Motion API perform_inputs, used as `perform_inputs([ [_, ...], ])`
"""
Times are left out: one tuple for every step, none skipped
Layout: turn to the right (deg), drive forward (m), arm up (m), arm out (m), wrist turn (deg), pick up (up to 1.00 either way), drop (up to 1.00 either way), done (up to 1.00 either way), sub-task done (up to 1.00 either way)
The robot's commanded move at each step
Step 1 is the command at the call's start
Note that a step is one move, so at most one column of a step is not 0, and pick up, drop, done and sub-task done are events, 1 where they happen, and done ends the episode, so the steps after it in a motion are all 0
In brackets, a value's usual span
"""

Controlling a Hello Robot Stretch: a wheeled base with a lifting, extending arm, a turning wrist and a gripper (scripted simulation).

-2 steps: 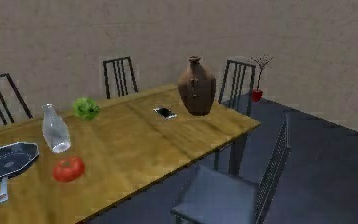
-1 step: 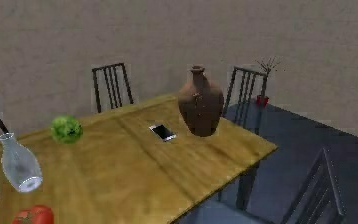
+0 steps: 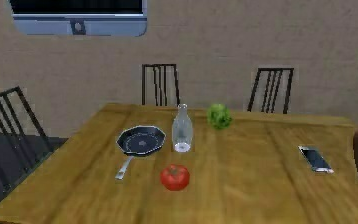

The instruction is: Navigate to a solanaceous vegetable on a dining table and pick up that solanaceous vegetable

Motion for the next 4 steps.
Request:
perform_inputs([
  [-45.0,0.00,0.00,0.00,0.0,0.00,0.00,0.00,0.00],
  [-39.0,0.00,0.00,0.00,0.0,0.00,0.00,0.00,0.00],
  [0.0,0.00,0.50,0.00,0.0,0.00,0.00,0.00,0.00],
  [0.0,0.00,0.38,0.00,0.0,0.00,0.00,0.00,0.00],
])
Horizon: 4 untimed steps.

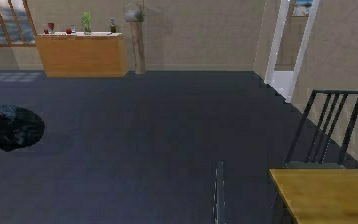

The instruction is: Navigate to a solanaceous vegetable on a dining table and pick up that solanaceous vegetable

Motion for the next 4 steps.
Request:
perform_inputs([
  [0.0,0.00,0.00,0.30,0.0,0.00,0.00,0.00,0.00],
  [0.0,0.00,0.00,0.00,45.0,0.00,0.00,0.00,0.00],
  [0.0,0.00,0.00,0.00,45.0,0.00,0.00,0.00,0.00],
  [0.0,0.00,0.00,0.00,45.0,0.00,0.00,0.00,0.00],
])
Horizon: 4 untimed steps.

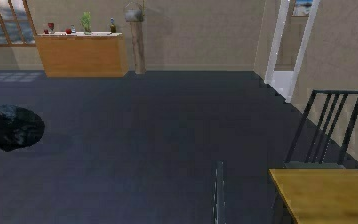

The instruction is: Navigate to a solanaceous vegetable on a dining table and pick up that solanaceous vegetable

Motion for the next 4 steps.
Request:
perform_inputs([
  [0.0,0.00,0.00,0.00,9.0,0.00,0.00,0.00,0.00],
  [0.0,0.00,-0.28,0.00,0.0,0.00,0.00,0.00,0.00],
  [0.0,0.00,0.00,0.00,0.0,1.00,0.00,0.00,0.00],
  [0.0,0.00,0.10,0.00,0.0,0.00,0.00,0.00,0.00],
])
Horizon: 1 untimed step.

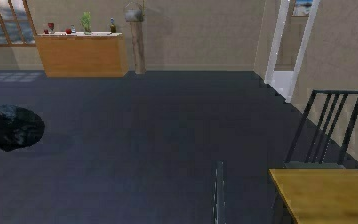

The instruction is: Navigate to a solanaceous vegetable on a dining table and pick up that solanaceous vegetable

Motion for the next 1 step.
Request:
perform_inputs([
  [0.0,0.00,0.00,0.00,0.0,0.00,0.00,1.00,0.00],
])
